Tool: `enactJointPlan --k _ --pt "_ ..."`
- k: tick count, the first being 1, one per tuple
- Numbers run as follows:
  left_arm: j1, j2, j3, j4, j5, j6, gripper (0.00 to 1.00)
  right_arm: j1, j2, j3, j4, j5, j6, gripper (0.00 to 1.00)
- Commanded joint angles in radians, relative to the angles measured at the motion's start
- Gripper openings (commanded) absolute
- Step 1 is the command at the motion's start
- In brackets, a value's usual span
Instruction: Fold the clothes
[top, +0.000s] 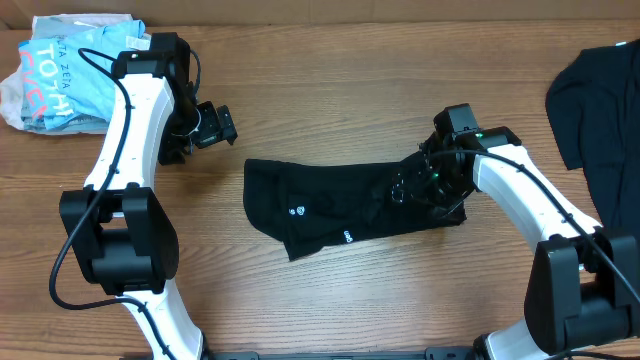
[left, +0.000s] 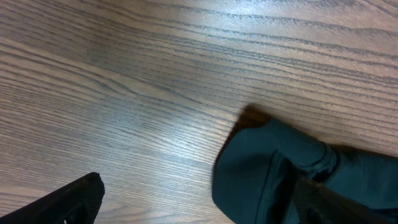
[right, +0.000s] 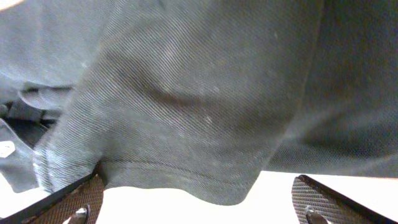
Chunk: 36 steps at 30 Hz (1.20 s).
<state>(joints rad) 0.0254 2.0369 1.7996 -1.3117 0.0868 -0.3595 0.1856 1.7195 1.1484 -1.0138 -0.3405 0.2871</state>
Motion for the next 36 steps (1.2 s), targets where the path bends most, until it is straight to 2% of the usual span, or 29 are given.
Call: enactJointPlan --k 1,9,12,19,21,32,36 --pt "-0.008 0.005 0.014 0.005 0.006 0.023 1.0 0.004 -0.008 -0.003 -0.01 0.01 -0.006 1.0" --pt "-0.008 0.005 0.014 0.015 0.007 0.023 1.0 0.004 -0.008 -0.005 0.0 0.009 -0.005 1.0" --pt "-0.008 0.005 0.014 0.015 0.006 0.023 1.0 0.004 -0.008 -0.024 0.032 0.005 0.001 0.91" --pt "-0.008 0.005 0.014 0.017 0.006 0.023 1.0 0.004 -0.008 -0.095 0.113 -0.005 0.021 0.87" --pt "-0.008 0.005 0.014 0.019 0.006 0.023 1.0 0.004 -0.008 -0.095 0.124 -0.005 0.021 0.79" --pt "-0.008 0.005 0.014 0.019 -0.016 0.023 1.0 0.002 -0.008 -0.047 0.158 -0.005 0.031 0.06" --pt "-0.008 0.005 0.014 0.019 -0.016 0.023 1.0 0.002 -0.008 -0.026 0.185 -0.006 0.032 0.04"
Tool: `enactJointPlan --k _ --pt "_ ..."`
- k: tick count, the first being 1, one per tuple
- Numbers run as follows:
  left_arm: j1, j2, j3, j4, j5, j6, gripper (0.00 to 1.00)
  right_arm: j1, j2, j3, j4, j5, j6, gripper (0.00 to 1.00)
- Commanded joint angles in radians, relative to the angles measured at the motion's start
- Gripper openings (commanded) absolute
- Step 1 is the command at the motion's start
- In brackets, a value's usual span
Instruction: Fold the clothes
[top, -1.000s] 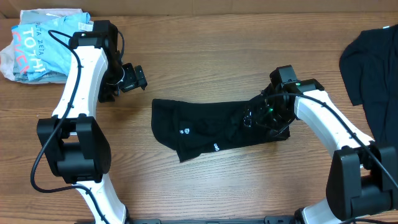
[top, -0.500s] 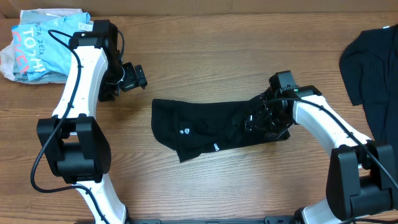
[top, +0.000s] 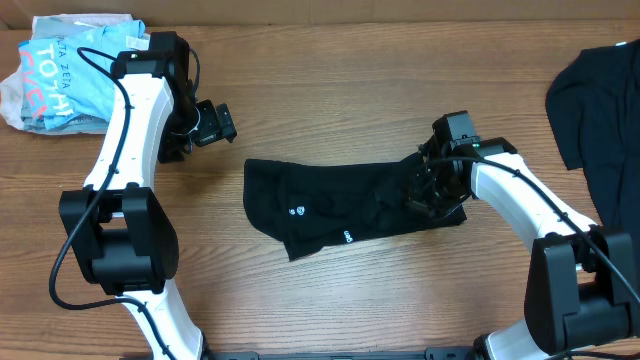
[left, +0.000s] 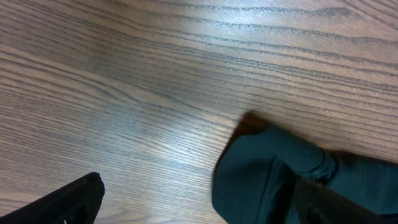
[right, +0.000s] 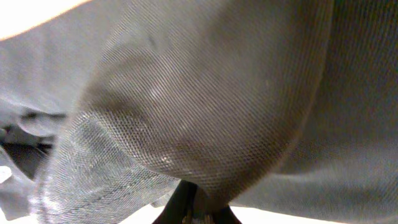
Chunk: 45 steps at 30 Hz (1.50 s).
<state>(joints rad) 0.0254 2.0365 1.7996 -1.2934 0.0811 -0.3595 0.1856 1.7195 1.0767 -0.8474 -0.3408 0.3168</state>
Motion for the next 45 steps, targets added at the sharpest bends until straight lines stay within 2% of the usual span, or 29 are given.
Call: enactJointPlan --k 1,12,13,14,15,17,19,21,22,29,30,31,32,34,41,45 --pt "-0.008 0.005 0.014 0.001 -0.01 0.023 1.0 0.002 -0.008 0.051 0.031 -0.008 0.003 0.04" --pt "-0.008 0.005 0.014 0.003 -0.01 0.023 1.0 0.045 -0.008 0.046 0.239 -0.086 0.081 0.06" --pt "-0.008 0.005 0.014 0.003 -0.01 0.023 1.0 0.056 -0.008 0.046 0.246 -0.088 0.081 0.17" --pt "-0.008 0.005 0.014 0.003 -0.01 0.023 1.0 0.068 -0.008 0.046 0.254 -0.089 0.081 0.37" --pt "-0.008 0.005 0.014 0.004 -0.01 0.023 1.0 0.079 -0.008 0.046 0.263 -0.097 0.08 0.45" --pt "-0.008 0.005 0.014 0.008 -0.01 0.023 1.0 0.097 -0.008 0.047 0.287 -0.139 0.066 0.53" --pt "-0.008 0.005 0.014 0.012 -0.01 0.023 1.0 0.102 -0.008 0.052 0.306 -0.226 0.004 0.68" --pt "-0.008 0.005 0.014 0.011 -0.01 0.023 1.0 0.095 -0.01 0.081 0.274 -0.296 -0.058 0.76" --pt "-0.008 0.005 0.014 0.009 -0.01 0.023 1.0 0.083 -0.013 0.104 0.238 -0.296 -0.063 0.76" --pt "-0.008 0.005 0.014 -0.001 -0.01 0.023 1.0 -0.075 -0.044 0.277 -0.05 -0.178 -0.063 0.73" --pt "-0.008 0.005 0.014 0.0 -0.01 0.023 1.0 -0.095 -0.044 0.282 -0.079 -0.145 -0.063 0.65" --pt "-0.008 0.005 0.014 0.0 -0.01 0.023 1.0 -0.11 -0.043 0.277 -0.101 -0.121 -0.063 0.51" --pt "-0.008 0.005 0.014 0.001 -0.01 0.023 1.0 -0.119 -0.039 0.267 -0.117 -0.101 -0.063 0.32" --pt "-0.008 0.005 0.014 0.004 -0.01 0.023 1.0 -0.124 -0.023 0.231 -0.13 -0.082 -0.063 0.04" --pt "-0.016 0.005 0.014 0.019 -0.002 0.023 1.0 -0.035 0.058 0.034 0.074 -0.219 -0.008 0.04" --pt "-0.021 0.005 0.014 0.014 -0.003 0.023 1.0 0.029 0.096 0.011 0.13 -0.245 0.021 0.04"
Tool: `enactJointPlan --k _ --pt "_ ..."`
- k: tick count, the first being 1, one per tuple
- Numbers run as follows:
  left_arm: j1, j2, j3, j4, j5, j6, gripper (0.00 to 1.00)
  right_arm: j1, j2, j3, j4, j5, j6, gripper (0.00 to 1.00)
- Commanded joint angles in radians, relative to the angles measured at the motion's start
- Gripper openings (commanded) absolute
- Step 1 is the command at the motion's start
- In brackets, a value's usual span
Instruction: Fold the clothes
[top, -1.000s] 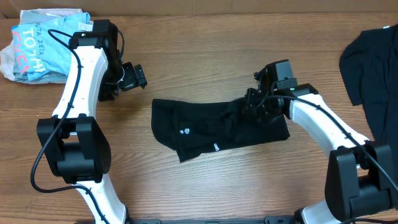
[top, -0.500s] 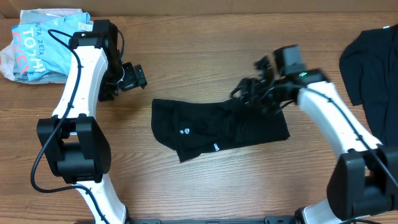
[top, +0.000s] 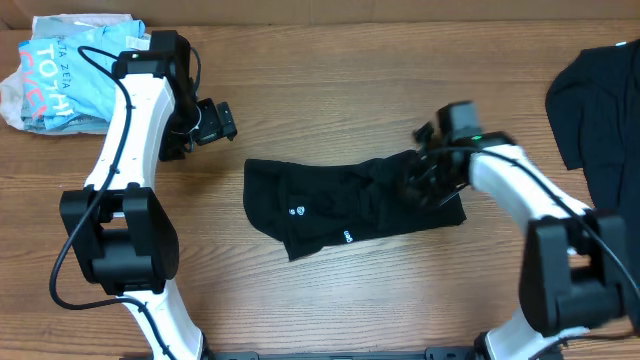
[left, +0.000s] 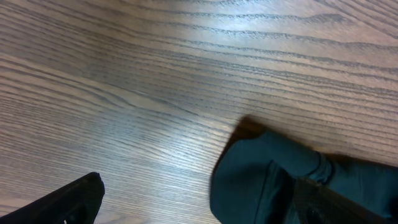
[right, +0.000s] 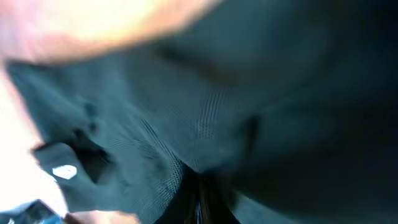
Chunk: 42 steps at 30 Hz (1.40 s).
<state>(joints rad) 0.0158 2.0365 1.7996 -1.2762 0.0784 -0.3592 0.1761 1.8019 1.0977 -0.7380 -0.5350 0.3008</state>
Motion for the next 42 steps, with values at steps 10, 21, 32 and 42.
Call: enactJointPlan --k 10,21,32,42 --pt "-0.012 0.005 0.014 -0.002 0.0 0.023 1.0 0.177 0.021 -0.01 0.067 0.045 0.094 0.04" --pt "-0.012 0.005 0.014 -0.061 0.0 0.083 1.0 0.102 -0.054 0.201 -0.208 0.09 -0.023 0.04" --pt "-0.044 0.005 -0.058 -0.158 0.118 0.135 1.0 -0.224 -0.07 0.413 -0.291 0.359 -0.021 1.0" --pt "-0.022 0.005 -0.36 0.124 0.137 0.136 1.0 -0.411 -0.07 0.413 -0.271 0.359 -0.02 1.0"
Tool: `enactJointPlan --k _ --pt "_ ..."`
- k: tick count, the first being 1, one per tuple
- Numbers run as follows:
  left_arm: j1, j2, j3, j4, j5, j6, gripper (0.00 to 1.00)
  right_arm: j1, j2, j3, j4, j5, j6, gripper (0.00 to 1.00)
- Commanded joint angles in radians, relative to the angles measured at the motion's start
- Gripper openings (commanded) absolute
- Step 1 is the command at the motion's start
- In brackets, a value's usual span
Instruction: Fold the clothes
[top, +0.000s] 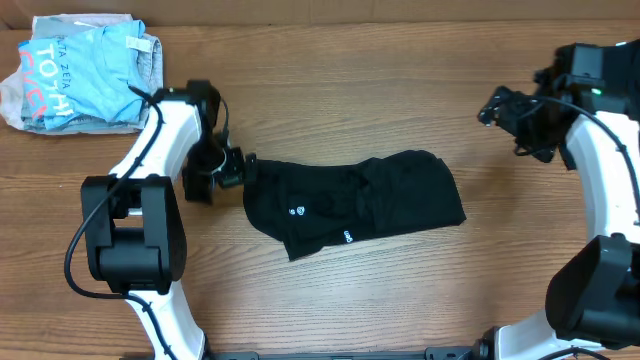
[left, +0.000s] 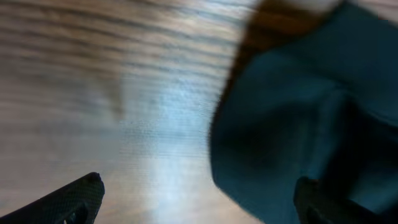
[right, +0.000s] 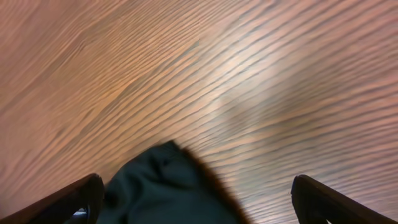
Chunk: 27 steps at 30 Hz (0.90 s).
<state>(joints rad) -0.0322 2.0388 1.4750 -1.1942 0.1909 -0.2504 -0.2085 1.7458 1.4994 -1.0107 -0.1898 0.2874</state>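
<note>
A black garment (top: 350, 205) lies folded into a long band in the middle of the table. My left gripper (top: 238, 172) is down at its left end. In the left wrist view that gripper (left: 199, 202) is open, with the cloth's corner (left: 292, 124) reaching in towards the right fingertip (left: 326, 202). My right gripper (top: 497, 105) hangs open up and to the right of the garment, holding nothing. In the right wrist view this gripper (right: 199, 202) looks down on wood, and a corner of the black cloth (right: 168, 186) shows low between the fingers.
A folded light-blue shirt (top: 75, 70) on a pale bag sits at the back left corner. The wooden tabletop (top: 400, 300) runs bare in front of the garment.
My right gripper has let go of the garment's right end and now stands open, up and to the right. The left gripper has moved from the upper left to the cloth's left edge.
First my right gripper was open over the garment's right end, then shut on a fold of it, then held that fold a little further back. Now the cloth lies flat and released. The left gripper stayed open off the garment's upper left until this moment.
</note>
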Motion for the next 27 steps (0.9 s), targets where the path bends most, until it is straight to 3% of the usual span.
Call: enactJointPlan --k 1,6,9,21,27 --pt "0.033 0.003 -0.044 0.066 0.025 0.029 1.0 -0.035 -0.014 0.011 0.002 0.014 -0.007 1.0" --pt "0.045 0.003 -0.076 0.157 0.212 0.178 1.0 -0.045 -0.014 0.011 0.003 0.013 0.0 1.0" --pt "0.033 0.003 -0.111 0.182 0.304 0.206 1.0 -0.045 -0.014 0.011 0.004 0.014 0.0 1.0" --pt "-0.076 0.003 -0.238 0.317 0.312 0.156 0.99 -0.045 -0.014 0.011 0.018 0.014 0.0 1.0" --pt "-0.106 0.003 -0.238 0.343 0.334 0.138 0.86 -0.045 -0.014 0.011 0.018 0.014 0.0 1.0"
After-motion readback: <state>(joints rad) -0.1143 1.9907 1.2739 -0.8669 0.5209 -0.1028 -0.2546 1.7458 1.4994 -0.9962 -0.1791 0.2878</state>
